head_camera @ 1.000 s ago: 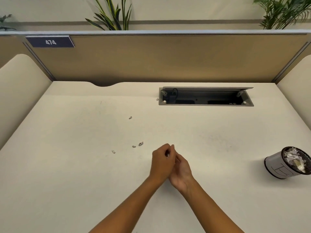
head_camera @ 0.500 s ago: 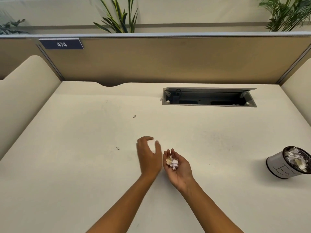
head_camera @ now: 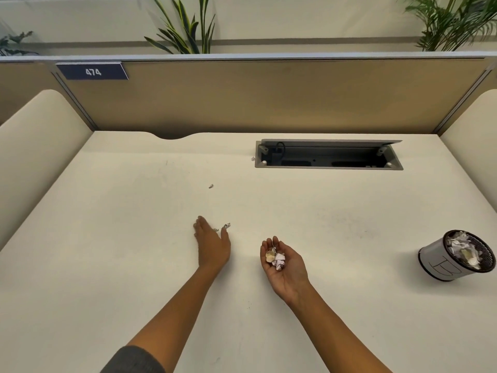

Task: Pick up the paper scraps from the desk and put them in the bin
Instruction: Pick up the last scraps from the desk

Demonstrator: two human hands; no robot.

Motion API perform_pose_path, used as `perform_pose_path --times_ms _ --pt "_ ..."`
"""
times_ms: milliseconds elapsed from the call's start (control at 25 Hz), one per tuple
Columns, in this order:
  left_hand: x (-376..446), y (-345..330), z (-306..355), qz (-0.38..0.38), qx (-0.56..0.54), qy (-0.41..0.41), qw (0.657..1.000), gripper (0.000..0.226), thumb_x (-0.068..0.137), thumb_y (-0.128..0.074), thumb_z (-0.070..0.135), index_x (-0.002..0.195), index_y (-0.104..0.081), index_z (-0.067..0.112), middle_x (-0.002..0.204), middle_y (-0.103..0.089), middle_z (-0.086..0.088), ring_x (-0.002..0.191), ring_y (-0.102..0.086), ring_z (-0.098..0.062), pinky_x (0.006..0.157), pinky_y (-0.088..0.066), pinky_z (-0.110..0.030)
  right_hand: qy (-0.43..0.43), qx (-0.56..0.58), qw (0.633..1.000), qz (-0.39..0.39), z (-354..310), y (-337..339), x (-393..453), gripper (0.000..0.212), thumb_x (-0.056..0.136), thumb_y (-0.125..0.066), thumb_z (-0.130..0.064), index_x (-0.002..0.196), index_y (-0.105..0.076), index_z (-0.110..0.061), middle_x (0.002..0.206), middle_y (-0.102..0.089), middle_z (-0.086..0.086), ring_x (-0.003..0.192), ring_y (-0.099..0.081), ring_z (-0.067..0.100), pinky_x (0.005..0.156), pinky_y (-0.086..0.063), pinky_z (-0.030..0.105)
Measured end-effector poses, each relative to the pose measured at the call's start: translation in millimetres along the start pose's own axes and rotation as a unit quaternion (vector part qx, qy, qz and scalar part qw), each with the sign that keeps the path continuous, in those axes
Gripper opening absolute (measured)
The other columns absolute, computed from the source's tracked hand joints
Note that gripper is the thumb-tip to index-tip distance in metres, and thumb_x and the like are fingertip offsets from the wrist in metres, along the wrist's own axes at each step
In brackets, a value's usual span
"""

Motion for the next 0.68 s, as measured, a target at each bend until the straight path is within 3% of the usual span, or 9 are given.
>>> perform_pose_path --times_ms 160,280,440,480,560,600,680 --pt "1.7 -15.0 11.7 -0.05 0.068 -0.105 0.991 0.059 0.101 -0.035 0.01 0.155 -0.012 0.011 0.163 -0.011 -0.008 0.152 -0.006 -0.022 0.121 -0.015 -0.034 0.009 0.0 1.0 0.001 -5.7 0.7 0.7 0.016 0.098 -0.049 -0.006 0.095 -0.063 0.002 0.092 -0.063 0.014 0.089 -0.063 0.025 0.093 -0.052 0.035" --pt "-2.7 -21.3 14.4 -0.086 0.149 -0.17 0.97 0.063 0.092 -0.031 -0.009 0.152 -0.027 0.01 0.163 -0.016 -0.006 0.152 -0.008 -0.021 0.119 -0.018 -0.03 0.012 -0.001 1.0 0.0 -9.5 1.7 2.2 0.016 0.098 -0.05 -0.006 0.095 -0.063 0.001 0.092 -0.063 0.013 0.088 -0.063 0.025 0.094 -0.051 0.035" --pt "-17.4 -21.8 9.3 -0.059 0.212 -0.193 0.956 0.058 0.093 -0.029 -0.011 0.148 -0.035 0.006 0.159 -0.029 -0.007 0.148 -0.023 -0.022 0.114 -0.028 -0.028 0.013 -0.008 1.0 -0.003 -10.5 3.5 5.1 0.017 0.099 -0.05 -0.008 0.094 -0.063 0.001 0.091 -0.063 0.012 0.087 -0.064 0.023 0.086 -0.057 0.033" --pt "-21.2 -20.7 8.6 -0.05 0.216 -0.197 0.955 0.051 0.092 -0.031 -0.009 0.138 -0.047 0.005 0.15 -0.042 -0.009 0.14 -0.037 -0.024 0.108 -0.036 -0.029 0.013 -0.012 1.0 -0.005 -9.8 4.0 5.5 0.017 0.099 -0.05 -0.009 0.094 -0.063 0.001 0.091 -0.064 0.012 0.087 -0.064 0.024 0.082 -0.059 0.033" --pt "-27.3 -16.5 10.2 -0.034 0.256 -0.212 0.942 0.03 0.085 -0.036 -0.009 0.098 -0.057 0.008 0.114 -0.06 -0.011 0.103 -0.057 -0.025 0.078 -0.046 -0.031 0.01 -0.018 1.0 -0.006 -7.8 5.1 6.5 0.017 0.099 -0.05 -0.009 0.094 -0.063 0.001 0.091 -0.064 0.013 0.087 -0.064 0.024 0.078 -0.059 0.034" --pt "-29.0 -14.6 11.3 -0.038 0.29 -0.218 0.931 0.025 0.081 -0.038 -0.011 0.083 -0.05 0.011 0.1 -0.058 -0.009 0.09 -0.055 -0.023 0.066 -0.041 -0.03 0.009 -0.02 1.0 -0.006 -6.8 6.0 7.2 0.017 0.099 -0.051 -0.009 0.094 -0.063 0.001 0.091 -0.064 0.013 0.087 -0.064 0.025 0.077 -0.06 0.035" --pt "-30.2 -11.7 12.5 -0.049 0.33 -0.218 0.917 0.027 0.079 -0.039 -0.012 0.071 -0.04 0.014 0.087 -0.049 -0.006 0.079 -0.045 -0.02 0.06 -0.034 -0.03 0.007 -0.025 1.0 -0.006 -5.1 7.8 8.1 0.017 0.099 -0.051 -0.009 0.094 -0.063 0.001 0.09 -0.064 0.013 0.087 -0.064 0.025 0.075 -0.06 0.034"
Point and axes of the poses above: each hand's wrist, its own x-axis towards the middle knuckle, its own y-axis out of the back of the hand, z = x × y, the point moved 1 cm from there along x, towards the middle knuckle
